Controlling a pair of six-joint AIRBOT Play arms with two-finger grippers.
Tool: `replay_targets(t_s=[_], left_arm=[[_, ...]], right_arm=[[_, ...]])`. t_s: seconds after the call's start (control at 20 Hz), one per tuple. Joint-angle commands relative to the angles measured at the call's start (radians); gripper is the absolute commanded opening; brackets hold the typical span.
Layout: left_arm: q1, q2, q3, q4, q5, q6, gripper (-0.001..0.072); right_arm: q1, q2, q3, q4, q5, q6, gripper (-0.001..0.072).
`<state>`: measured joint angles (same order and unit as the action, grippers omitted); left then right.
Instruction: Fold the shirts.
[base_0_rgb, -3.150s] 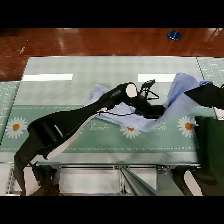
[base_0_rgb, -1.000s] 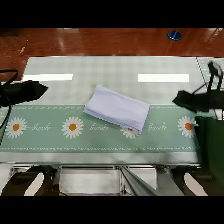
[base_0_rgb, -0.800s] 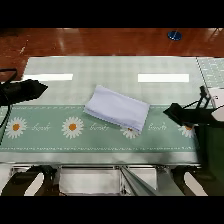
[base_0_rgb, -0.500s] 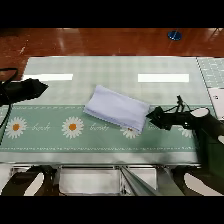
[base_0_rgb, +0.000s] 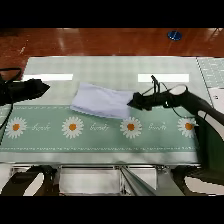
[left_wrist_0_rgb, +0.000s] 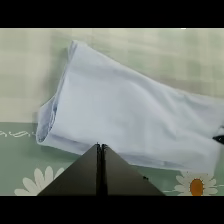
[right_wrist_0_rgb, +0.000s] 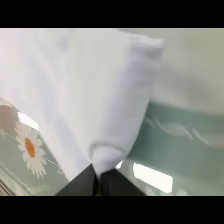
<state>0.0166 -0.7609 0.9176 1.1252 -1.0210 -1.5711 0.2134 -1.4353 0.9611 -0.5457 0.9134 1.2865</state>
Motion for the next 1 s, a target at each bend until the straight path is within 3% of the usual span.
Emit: replay_targets(t_s=[0.0, 0.3, 0.4, 0.6, 0.75, 0.95], left_arm=[[-0.015, -0.038, -0.001, 0.0, 0.0, 0.0, 0.002], [-0.066, -0.098, -0.004, -0.019, 0.067, 0.015, 0.002], [-0.067, -0.1, -0.004, -0.02, 0.076, 0.016, 0.002], [-0.067, -0.1, -0.004, -0.019, 0.087, 0.043, 0.002], [-0.057, -0.099, 0.001, -0.019, 0.178, 0.045, 0.002], [-0.059, -0.099, 0.021, -0.026, 0.24, 0.045, 0.002]], right_arm=[[0.021, -0.012, 0.311, -0.259, 0.121, 0.131, 0.0016], [-0.107, -0.008, 0.745, -0.476, 0.435, 0.277, 0.0016], [-0.206, 0.016, 0.824, -0.485, 0.505, 0.315, 0.0016], [-0.443, 0.108, 0.898, -0.472, 0.611, 0.367, 0.0016], [-0.631, 0.179, 0.898, -0.447, 0.734, 0.374, 0.0016], [-0.872, 0.252, 0.897, -0.528, 0.918, 0.402, 0.0014]])
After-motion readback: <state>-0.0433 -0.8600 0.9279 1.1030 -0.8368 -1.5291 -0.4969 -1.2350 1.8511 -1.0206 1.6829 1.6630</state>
